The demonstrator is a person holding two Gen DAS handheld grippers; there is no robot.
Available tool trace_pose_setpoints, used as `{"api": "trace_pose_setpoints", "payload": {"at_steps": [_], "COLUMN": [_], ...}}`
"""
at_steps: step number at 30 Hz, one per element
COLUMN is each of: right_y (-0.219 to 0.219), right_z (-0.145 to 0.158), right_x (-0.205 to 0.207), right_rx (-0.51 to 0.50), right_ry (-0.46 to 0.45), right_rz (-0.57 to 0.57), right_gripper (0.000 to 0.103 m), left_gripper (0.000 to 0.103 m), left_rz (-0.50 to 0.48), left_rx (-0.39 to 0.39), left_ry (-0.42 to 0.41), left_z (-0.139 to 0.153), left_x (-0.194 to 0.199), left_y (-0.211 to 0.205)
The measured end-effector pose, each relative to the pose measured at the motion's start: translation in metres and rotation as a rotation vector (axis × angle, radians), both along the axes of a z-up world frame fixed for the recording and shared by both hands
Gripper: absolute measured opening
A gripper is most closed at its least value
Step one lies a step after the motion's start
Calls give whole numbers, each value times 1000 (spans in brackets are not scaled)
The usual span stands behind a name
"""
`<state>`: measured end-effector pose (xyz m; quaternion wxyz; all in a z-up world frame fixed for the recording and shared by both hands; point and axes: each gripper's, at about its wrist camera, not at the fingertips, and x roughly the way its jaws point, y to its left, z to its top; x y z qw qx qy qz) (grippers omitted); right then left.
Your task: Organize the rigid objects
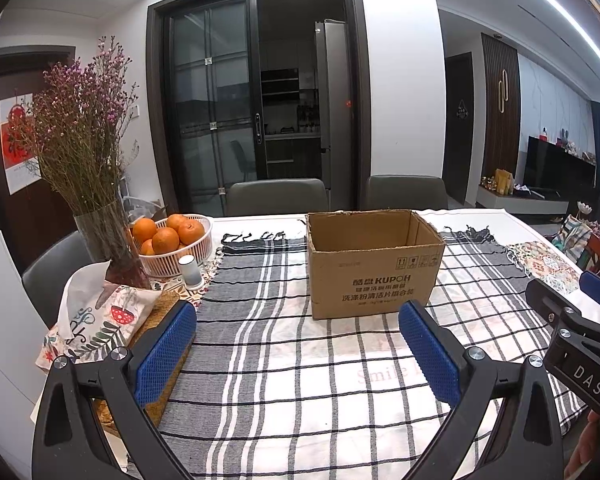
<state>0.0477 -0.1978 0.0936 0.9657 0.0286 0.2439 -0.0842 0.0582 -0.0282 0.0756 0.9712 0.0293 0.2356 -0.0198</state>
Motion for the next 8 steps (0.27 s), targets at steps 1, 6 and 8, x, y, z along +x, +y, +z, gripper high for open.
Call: {"api": "trace_pose_setpoints", "payload": {"at_steps": [1, 6, 8], "right_y": [0, 0, 0], "right_z": [0, 0, 0], "right_x": [0, 0, 0], "right_rx": [0, 0, 0], "right_ry": [0, 1, 1], "right_rz": [0, 0, 0], "right_gripper": [82, 82, 82], "left_gripper": [103, 103, 103], "left_rz": [1, 4, 5], "left_rx": [0, 3, 3], "left_ry": [0, -3, -3], "left_z": [0, 2, 3], "left_x": [0, -1, -2], "left_y": [0, 1, 1]}}
